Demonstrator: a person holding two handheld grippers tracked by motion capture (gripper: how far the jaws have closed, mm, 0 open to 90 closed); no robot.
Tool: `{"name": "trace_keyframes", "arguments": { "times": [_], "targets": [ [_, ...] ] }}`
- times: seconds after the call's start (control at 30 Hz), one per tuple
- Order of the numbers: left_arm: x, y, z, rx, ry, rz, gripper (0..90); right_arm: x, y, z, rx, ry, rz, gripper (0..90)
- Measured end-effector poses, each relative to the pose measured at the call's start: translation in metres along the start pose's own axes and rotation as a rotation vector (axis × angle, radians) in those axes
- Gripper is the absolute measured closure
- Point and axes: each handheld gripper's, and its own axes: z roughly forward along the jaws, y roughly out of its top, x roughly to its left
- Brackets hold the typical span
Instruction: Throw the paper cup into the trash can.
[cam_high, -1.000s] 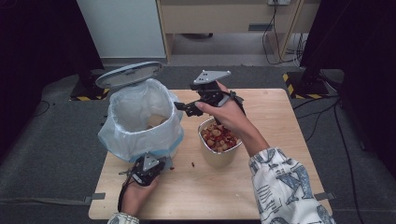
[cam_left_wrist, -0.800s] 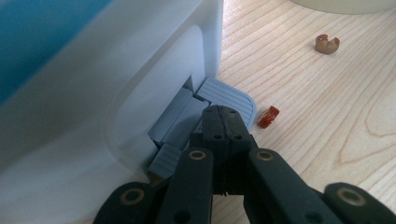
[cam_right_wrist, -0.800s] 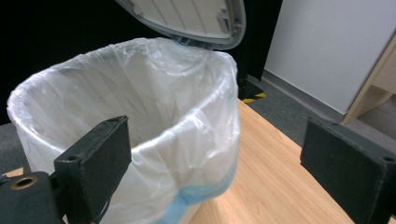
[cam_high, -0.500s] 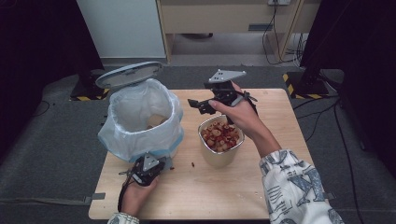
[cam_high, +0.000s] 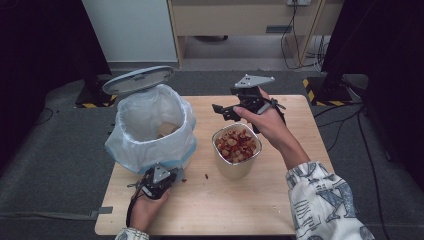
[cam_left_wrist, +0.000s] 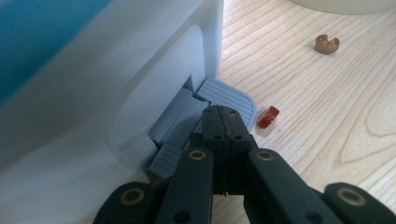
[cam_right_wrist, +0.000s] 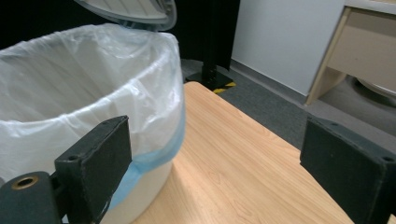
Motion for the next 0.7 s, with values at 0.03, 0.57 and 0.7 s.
{"name": "trace_keyframes", "arguments": {
  "times": [0.03,0.57,0.7],
  "targets": [
    [0.000,0.000,0.000,0.000,0.000,0.000,89.3,-0.001,-0.001,0.000,0.002,-0.007,-0.001,9.3],
    [0.000,0.000,0.000,0.001,0.000,-0.001,89.3,-0.019,-0.011,-0.010,0.035,-0.089,0.029,8.2],
    [0.000,0.000,0.000,-0.001,0.000,-0.001,89.3,-0.023,-0.013,-0.014,0.038,-0.101,0.034,8.0]
  ]
}}
